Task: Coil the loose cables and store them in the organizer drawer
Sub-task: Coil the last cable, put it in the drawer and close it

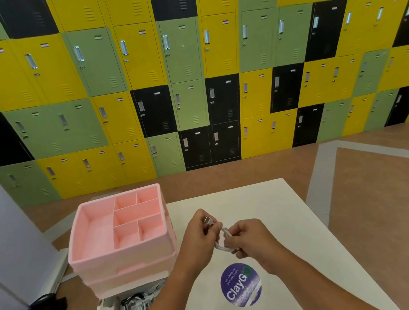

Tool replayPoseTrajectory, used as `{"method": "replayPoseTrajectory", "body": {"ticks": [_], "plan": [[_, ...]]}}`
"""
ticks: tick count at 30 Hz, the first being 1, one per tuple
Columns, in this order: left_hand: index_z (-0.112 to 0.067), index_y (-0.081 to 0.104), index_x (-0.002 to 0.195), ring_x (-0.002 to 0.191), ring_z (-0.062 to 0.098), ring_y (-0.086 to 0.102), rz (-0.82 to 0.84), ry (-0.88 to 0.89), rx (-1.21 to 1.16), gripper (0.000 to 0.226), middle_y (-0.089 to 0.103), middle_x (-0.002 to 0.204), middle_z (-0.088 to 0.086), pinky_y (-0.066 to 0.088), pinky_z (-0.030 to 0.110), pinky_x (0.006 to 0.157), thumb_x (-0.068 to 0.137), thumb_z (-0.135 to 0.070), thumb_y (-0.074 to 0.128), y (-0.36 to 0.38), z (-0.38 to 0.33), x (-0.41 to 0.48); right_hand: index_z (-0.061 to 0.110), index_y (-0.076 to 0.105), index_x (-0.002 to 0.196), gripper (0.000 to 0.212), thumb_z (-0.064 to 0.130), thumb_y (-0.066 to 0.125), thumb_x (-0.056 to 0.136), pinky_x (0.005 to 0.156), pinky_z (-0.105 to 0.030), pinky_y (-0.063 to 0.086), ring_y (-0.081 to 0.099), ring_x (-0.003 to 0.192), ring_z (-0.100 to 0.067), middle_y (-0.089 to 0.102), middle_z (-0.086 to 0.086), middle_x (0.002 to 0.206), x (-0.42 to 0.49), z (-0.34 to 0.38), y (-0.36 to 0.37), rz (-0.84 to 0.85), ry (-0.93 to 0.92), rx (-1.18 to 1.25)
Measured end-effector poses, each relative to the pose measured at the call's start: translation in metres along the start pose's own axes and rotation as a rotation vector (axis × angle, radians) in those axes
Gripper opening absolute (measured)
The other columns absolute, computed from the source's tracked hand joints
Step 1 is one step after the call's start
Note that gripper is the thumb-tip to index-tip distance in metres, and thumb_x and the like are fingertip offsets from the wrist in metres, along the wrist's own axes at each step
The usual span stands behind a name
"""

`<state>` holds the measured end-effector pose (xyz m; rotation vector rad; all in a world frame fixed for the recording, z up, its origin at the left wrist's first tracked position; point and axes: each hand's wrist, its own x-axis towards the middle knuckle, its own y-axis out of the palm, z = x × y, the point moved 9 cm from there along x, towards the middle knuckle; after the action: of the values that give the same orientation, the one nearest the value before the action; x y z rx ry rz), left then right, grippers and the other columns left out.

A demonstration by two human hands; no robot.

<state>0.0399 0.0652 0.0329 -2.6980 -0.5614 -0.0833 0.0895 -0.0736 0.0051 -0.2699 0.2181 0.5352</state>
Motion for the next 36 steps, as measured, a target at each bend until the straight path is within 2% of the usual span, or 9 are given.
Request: {"method": "replayPoseTrajectory", "body": {"ticks": [4, 8, 12, 17, 20, 24, 29, 33, 36], "plan": [[-0.015, 0.054, 0.092, 0.065, 0.013, 0.062, -0.013, -0.033, 0.035, 0.011, 0.067, 0.078, 0.006, 0.054, 0.020, 0.061, 0.099, -0.017, 0.061, -0.005, 0.009, -0.002, 0.016, 0.074, 0.092, 0.012, 0.018, 0.063, 0.095, 0.064, -0.026, 0.059, 0.073, 0.064, -0.013, 0.076, -0.002, 0.076, -0.002, 0.014, 0.003, 0.021, -0.103, -0.395], [-0.012, 0.054, 0.092, 0.059, 0.012, 0.060, -0.017, -0.064, -0.031, 0.009, 0.067, 0.070, 0.008, 0.052, 0.020, 0.057, 0.099, -0.012, 0.061, -0.011, 0.015, -0.005, 0.022, 0.069, 0.104, 0.021, 0.025, 0.048, 0.104, 0.072, -0.031, 0.061, 0.069, 0.063, -0.010, 0.074, 0.003, 0.075, -0.002, 0.014, 0.014, 0.102, -0.156, -0.651], [-0.005, 0.054, 0.101, 0.064, 0.021, 0.062, -0.013, -0.216, -0.306, 0.008, 0.070, 0.075, 0.013, 0.053, 0.029, 0.060, 0.101, -0.013, 0.057, -0.013, 0.031, -0.009, 0.028, 0.067, 0.117, 0.028, 0.023, 0.042, 0.105, 0.063, -0.023, 0.052, 0.058, 0.057, -0.006, 0.069, 0.005, 0.068, -0.003, 0.020, 0.011, 0.115, -0.242, -0.575], [-0.004, 0.053, 0.091, 0.074, 0.026, 0.060, 0.088, -0.335, -0.573, 0.009, 0.068, 0.083, 0.020, 0.049, 0.033, 0.065, 0.099, -0.006, 0.056, -0.007, 0.036, -0.014, 0.019, 0.069, 0.110, 0.026, 0.017, 0.043, 0.105, 0.062, -0.026, 0.051, 0.057, 0.057, -0.008, 0.072, -0.002, 0.072, -0.001, 0.021, 0.002, 0.041, -0.263, -0.462], [-0.005, 0.054, 0.084, 0.077, 0.028, 0.059, 0.095, -0.356, -0.622, 0.013, 0.067, 0.084, 0.021, 0.050, 0.033, 0.066, 0.095, 0.001, 0.058, -0.008, 0.036, -0.014, 0.017, 0.068, 0.107, 0.024, 0.015, 0.045, 0.105, 0.061, -0.019, 0.048, 0.060, 0.058, -0.007, 0.074, -0.002, 0.074, 0.000, 0.024, -0.001, 0.003, -0.270, -0.434], [-0.004, 0.057, 0.082, 0.075, 0.026, 0.060, 0.122, -0.395, -0.725, 0.013, 0.068, 0.089, 0.022, 0.051, 0.035, 0.069, 0.093, 0.001, 0.061, -0.010, 0.036, -0.018, 0.017, 0.069, 0.103, 0.025, 0.014, 0.044, 0.104, 0.059, -0.019, 0.047, 0.060, 0.058, -0.008, 0.074, -0.004, 0.073, 0.003, 0.024, 0.000, 0.001, -0.264, -0.382], [0.002, 0.061, 0.093, 0.078, 0.024, 0.068, 0.107, -0.379, -0.724, 0.002, 0.072, 0.099, 0.025, 0.053, 0.035, 0.074, 0.093, 0.000, 0.061, -0.022, 0.040, -0.023, 0.019, 0.069, 0.105, 0.025, 0.014, 0.045, 0.104, 0.057, -0.017, 0.045, 0.061, 0.059, -0.007, 0.073, -0.003, 0.074, 0.002, 0.022, 0.006, 0.004, -0.279, -0.335], [0.016, 0.060, 0.107, 0.078, 0.023, 0.070, 0.036, -0.356, -0.676, 0.021, 0.073, 0.101, 0.027, 0.057, 0.032, 0.072, 0.092, 0.003, 0.064, -0.034, 0.045, -0.025, 0.019, 0.068, 0.102, 0.024, 0.013, 0.045, 0.104, 0.058, -0.017, 0.046, 0.063, 0.060, -0.007, 0.073, -0.003, 0.074, 0.002, 0.023, 0.014, 0.013, -0.288, -0.309], [0.021, 0.057, 0.110, 0.079, 0.024, 0.071, 0.001, -0.349, -0.678, 0.028, 0.074, 0.100, 0.027, 0.059, 0.031, 0.070, 0.091, 0.003, 0.065, -0.042, 0.048, -0.026, 0.020, 0.069, 0.102, 0.024, 0.012, 0.045, 0.104, 0.059, -0.020, 0.046, 0.063, 0.060, -0.010, 0.073, -0.005, 0.074, 0.004, 0.024, 0.023, 0.037, -0.285, -0.270]]}}
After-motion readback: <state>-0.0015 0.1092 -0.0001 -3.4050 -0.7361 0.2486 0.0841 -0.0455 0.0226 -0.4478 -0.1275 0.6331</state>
